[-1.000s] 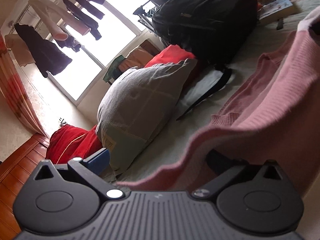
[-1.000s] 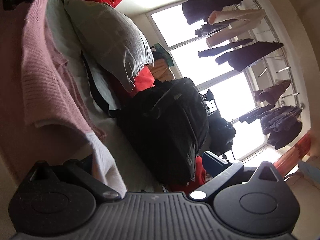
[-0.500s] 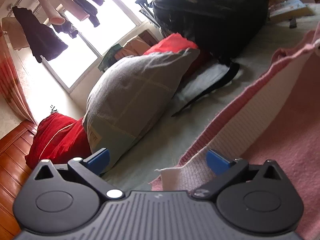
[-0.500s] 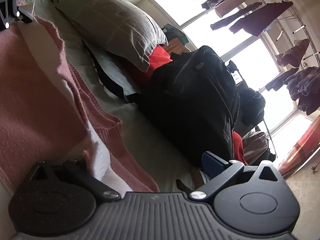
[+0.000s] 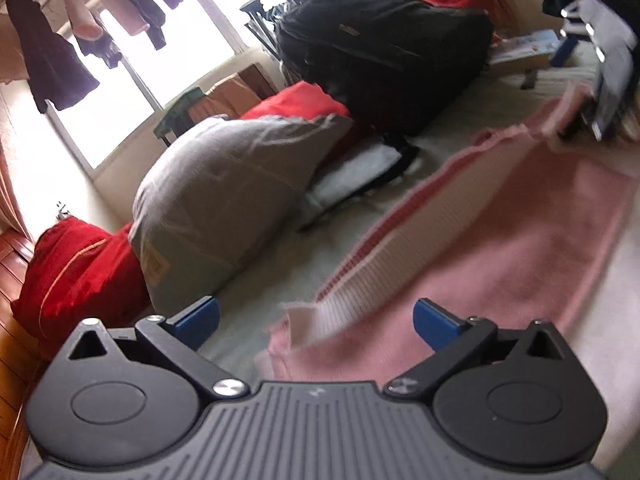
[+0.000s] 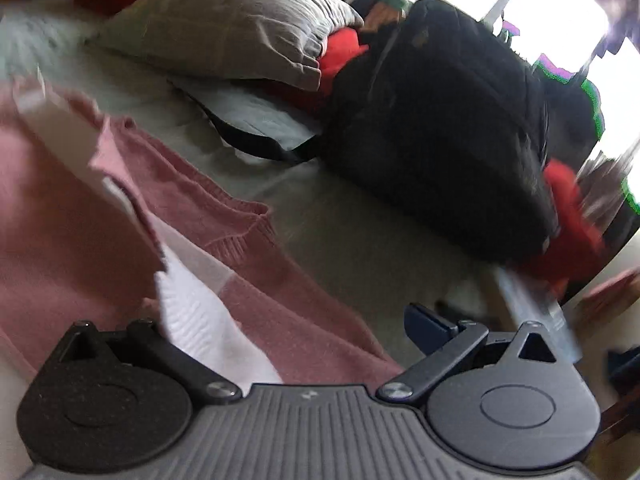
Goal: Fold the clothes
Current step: 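Lay the hem on the sweater body and open both grippers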
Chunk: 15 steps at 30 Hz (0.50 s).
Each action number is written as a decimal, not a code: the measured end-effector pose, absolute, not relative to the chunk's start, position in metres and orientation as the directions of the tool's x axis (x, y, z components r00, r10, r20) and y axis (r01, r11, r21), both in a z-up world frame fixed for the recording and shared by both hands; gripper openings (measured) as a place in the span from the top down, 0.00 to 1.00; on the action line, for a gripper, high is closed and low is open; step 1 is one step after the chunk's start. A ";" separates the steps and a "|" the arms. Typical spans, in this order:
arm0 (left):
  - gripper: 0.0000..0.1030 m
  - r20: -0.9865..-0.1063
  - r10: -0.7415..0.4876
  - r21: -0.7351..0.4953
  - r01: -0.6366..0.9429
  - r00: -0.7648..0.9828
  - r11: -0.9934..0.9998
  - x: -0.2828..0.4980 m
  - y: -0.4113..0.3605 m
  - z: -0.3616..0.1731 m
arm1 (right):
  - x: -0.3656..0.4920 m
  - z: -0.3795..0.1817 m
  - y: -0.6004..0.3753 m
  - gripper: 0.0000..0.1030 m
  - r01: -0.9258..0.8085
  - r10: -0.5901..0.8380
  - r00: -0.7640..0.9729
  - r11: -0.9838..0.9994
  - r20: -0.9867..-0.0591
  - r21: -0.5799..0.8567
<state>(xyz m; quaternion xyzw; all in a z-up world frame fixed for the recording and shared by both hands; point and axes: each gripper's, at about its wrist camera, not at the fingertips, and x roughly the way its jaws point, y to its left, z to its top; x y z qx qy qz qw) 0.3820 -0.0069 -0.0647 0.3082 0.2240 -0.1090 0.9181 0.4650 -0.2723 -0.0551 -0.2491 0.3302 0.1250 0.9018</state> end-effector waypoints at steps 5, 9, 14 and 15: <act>0.01 -0.489 -0.105 0.506 0.380 0.866 0.775 0.346 -0.006 -0.066 | 0.444 -0.007 -0.301 0.00 -0.439 0.241 0.704 0.887 -0.668 -0.142; 0.01 -0.514 -0.156 0.466 0.427 0.843 0.775 0.320 -0.010 -0.065 | 0.414 0.013 -0.313 0.00 -0.450 0.292 0.718 0.887 -0.632 -0.102; 0.01 -0.541 -0.216 0.401 0.475 0.813 0.783 0.289 -0.014 -0.067 | 0.395 0.005 -0.313 0.00 -0.453 0.229 0.726 0.869 -0.649 -0.200; 0.01 -0.547 -0.227 0.388 0.484 0.806 0.784 0.283 -0.015 -0.068 | 0.396 -0.003 -0.311 0.00 -0.452 0.200 0.721 0.862 -0.663 -0.232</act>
